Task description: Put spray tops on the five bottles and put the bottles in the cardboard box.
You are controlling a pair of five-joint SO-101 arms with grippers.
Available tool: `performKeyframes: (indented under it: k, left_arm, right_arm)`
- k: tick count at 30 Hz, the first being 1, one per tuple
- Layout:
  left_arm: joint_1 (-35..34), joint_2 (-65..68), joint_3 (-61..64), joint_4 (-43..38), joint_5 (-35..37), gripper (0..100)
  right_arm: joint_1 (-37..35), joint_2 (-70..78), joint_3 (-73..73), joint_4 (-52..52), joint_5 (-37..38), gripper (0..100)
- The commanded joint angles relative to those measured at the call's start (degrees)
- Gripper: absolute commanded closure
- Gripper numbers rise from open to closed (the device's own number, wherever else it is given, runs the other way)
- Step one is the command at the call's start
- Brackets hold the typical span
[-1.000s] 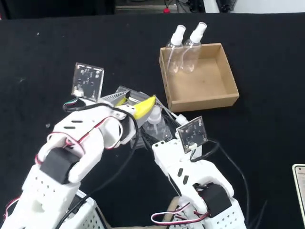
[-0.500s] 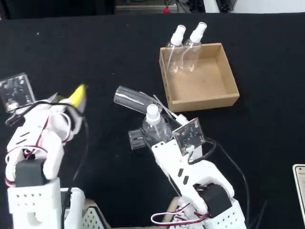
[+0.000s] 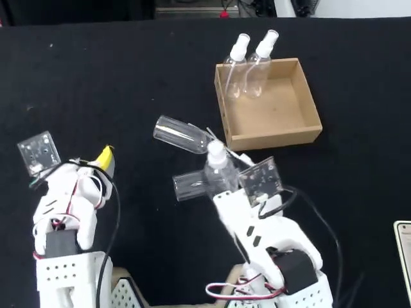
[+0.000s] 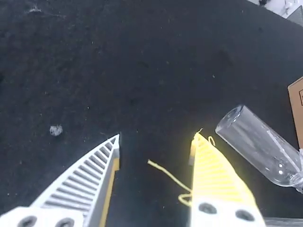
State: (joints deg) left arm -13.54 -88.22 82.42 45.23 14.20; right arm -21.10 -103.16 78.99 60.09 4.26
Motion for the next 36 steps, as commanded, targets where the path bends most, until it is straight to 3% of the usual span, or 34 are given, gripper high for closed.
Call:
performKeyframes:
  k: [1, 9, 15, 20, 24, 29, 36]
  left_arm:
    - [-0.48, -4.66, 2.07, -1.49, -0.44, 77]
    - [-0.48, -11.78, 7.87, -1.49, -0.44, 77]
    - [-0.66, -15.56, 11.82, -1.67, -0.44, 77]
    - [-0.92, -16.18, 12.79, -1.93, -0.44, 77]
    - [-0.57, -16.18, 12.88, -1.93, -0.53, 77]
    - [-0.48, -16.26, 14.46, -4.48, -0.53, 77]
    - [-0.66, -16.26, 14.9, -5.45, -0.53, 77]
  right_arm:
    - [4.92, -5.67, -3.56, -0.44, 0.0, 98.4]
    - [14.86, -5.32, -9.71, -1.76, 0.0, 98.4]
    - [16.53, -5.32, -11.91, -6.86, 0.09, 98.6]
    - [17.49, -5.14, -11.91, -17.05, 2.99, 98.7]
    - [23.56, -1.19, -11.03, -24.53, 5.27, 98.7]
    - [28.48, 14.73, -11.47, -37.36, 5.27, 98.7]
    - [28.75, 39.52, -11.47, -61.8, 5.19, 98.7]
